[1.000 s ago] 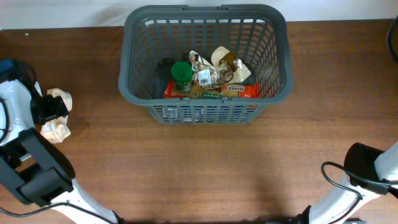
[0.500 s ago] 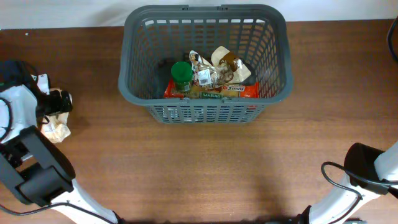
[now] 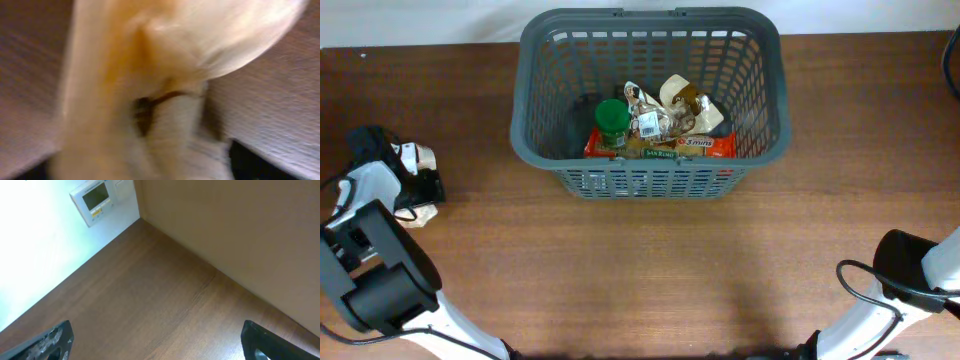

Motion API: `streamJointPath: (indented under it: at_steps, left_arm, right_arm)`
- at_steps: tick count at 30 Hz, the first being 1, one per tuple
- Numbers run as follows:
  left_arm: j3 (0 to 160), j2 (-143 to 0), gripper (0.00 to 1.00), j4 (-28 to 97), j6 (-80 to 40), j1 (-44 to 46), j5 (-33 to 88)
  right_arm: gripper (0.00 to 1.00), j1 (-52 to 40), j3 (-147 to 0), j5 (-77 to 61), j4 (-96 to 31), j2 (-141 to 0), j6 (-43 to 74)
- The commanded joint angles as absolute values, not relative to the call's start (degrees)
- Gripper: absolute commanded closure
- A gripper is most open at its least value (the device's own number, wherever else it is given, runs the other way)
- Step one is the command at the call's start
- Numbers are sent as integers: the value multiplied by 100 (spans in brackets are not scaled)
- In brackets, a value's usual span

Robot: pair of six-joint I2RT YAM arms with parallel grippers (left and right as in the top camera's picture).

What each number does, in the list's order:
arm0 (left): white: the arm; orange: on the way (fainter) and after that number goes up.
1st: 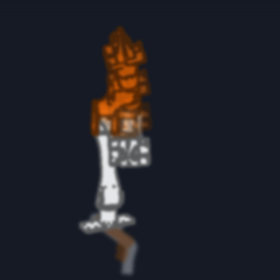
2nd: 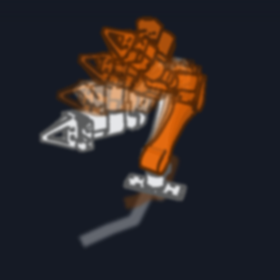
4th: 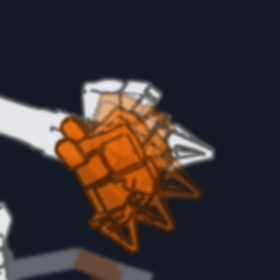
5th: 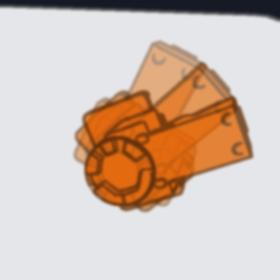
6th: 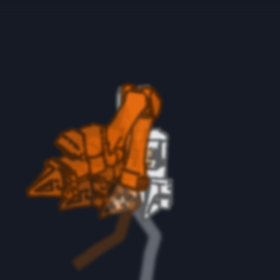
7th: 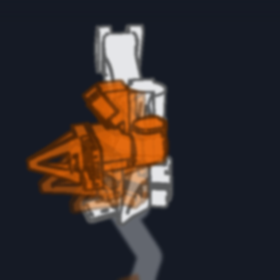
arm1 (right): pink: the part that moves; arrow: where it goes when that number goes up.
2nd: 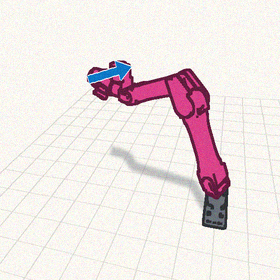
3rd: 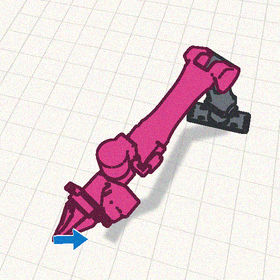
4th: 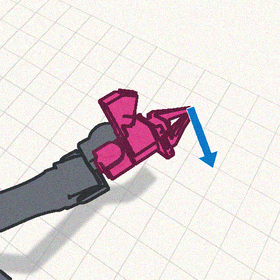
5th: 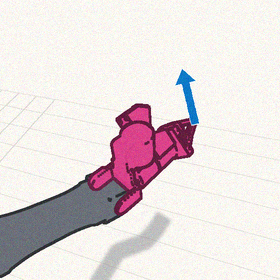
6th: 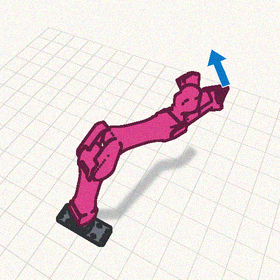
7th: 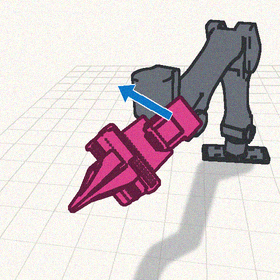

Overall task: Pack container
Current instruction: 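Grasp the second paper wrapper with the left gripper and lift it, then carry the wrapper over the basket, release it, and withdraw left gripper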

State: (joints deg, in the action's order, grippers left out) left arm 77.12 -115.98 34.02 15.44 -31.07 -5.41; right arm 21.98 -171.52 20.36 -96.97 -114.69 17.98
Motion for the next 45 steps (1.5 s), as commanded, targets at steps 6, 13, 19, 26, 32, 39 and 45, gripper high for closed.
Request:
streamJointPath:
  at_steps: [6, 13, 19, 26, 32, 39, 45]
  left_arm:
    - [7470, -11730, 98, 3555, 1509, -3103, -226]
    - [8145, -11476, 98, 3918, 1472, -2998, -158]
    - [9531, -10984, 98, 4427, 1271, -2703, 19]
    - [11590, -10543, 98, 4786, 1223, -1876, 252]
    - [12689, -10313, 98, 4783, 1227, -602, 1540]
    - [12831, -10315, 98, 4781, 1278, 1146, 2018]
    - [12831, -10370, 98, 4801, 1839, 2290, 1903]
  right_arm:
    - [1, 2215, -17152, 2126, -9730, -11480, 1833]
    - [1, 2215, -17152, 2126, -9730, -11480, 1833]
    - [1, 2215, -17152, 2126, -9730, -11480, 1833]
    - [1, 2215, -17152, 2126, -9730, -11480, 1833]
    - [1, 2215, -17152, 2126, -9730, -11480, 1833]
    - [1, 2215, -17152, 2126, -9730, -11480, 1833]
    - [1, 2215, -17152, 2126, -9730, -11480, 1833]
